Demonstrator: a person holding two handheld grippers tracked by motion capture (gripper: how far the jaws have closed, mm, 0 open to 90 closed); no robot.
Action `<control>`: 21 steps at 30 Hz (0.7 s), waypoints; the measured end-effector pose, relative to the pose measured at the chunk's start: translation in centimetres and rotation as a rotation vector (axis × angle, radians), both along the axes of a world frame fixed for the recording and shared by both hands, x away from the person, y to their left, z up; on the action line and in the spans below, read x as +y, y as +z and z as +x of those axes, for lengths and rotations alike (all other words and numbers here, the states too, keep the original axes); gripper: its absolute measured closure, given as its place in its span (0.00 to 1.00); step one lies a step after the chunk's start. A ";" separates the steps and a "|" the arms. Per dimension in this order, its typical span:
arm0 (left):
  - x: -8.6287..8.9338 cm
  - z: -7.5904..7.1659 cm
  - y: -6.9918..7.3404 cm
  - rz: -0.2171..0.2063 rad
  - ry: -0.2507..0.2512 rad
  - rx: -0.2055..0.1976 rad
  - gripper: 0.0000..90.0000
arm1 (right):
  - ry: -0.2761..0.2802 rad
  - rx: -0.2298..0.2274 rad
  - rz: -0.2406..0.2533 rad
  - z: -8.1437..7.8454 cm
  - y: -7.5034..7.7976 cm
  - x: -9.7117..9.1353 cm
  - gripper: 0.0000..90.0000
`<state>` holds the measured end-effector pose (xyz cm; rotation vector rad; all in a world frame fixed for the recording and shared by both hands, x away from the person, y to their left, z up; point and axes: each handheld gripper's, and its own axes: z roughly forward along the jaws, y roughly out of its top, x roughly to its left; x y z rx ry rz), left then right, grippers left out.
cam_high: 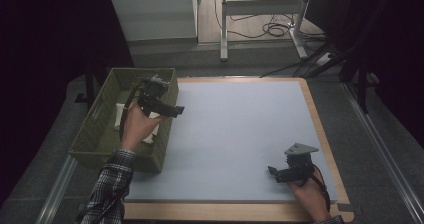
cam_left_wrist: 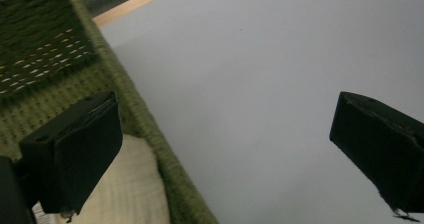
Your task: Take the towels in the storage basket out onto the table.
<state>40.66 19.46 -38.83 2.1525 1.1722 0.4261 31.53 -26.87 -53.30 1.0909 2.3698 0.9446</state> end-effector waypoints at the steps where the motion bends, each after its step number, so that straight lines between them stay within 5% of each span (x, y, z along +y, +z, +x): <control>1: 0.4 0.2 0.0 0.004 0.009 0.001 0.01 | 0.000 0.000 -0.001 0.0 0.0 0.0 0.02; 13: 4.5 1.7 -0.9 0.021 0.100 0.014 0.01 | 0.000 0.000 0.000 0.0 0.0 0.0 0.02; 21: 7.2 3.2 -3.2 0.058 0.164 0.045 0.01 | 0.000 0.000 0.000 0.0 0.0 0.0 0.02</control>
